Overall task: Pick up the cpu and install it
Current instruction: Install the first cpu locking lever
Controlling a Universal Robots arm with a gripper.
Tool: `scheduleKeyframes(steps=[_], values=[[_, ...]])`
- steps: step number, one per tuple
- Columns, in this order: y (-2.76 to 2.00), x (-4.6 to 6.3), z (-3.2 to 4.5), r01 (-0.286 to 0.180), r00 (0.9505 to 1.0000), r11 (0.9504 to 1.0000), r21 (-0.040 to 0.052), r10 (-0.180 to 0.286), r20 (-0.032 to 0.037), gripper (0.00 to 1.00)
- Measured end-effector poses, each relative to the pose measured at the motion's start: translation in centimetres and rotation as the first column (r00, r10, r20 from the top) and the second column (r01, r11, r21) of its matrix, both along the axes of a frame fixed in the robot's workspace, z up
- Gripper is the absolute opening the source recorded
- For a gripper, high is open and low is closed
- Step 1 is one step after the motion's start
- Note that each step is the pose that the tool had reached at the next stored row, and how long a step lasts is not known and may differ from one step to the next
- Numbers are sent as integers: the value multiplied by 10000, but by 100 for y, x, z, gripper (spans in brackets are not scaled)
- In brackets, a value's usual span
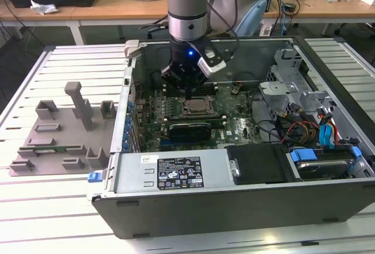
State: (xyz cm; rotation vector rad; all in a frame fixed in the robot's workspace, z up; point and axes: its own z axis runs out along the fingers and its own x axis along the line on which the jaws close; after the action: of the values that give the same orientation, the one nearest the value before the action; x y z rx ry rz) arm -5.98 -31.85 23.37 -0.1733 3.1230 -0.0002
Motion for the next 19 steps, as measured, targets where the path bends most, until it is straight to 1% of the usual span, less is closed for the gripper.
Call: scheduleKeyframes(steps=[5,7,11,15,18,19], values=[[0,-157,0,-2,10000,10000,1,2,1,11],[0,-178,0,-1,10000,10000,1,1,0,11],[-1,-183,8,-1,10000,10000,-2,1,-2,11],[0,-182,71,0,10000,10000,0,0,0,11],[0,-182,154,-1,10000,10000,0,1,1,11],[0,-182,169,-1,10000,10000,0,1,0,11]])
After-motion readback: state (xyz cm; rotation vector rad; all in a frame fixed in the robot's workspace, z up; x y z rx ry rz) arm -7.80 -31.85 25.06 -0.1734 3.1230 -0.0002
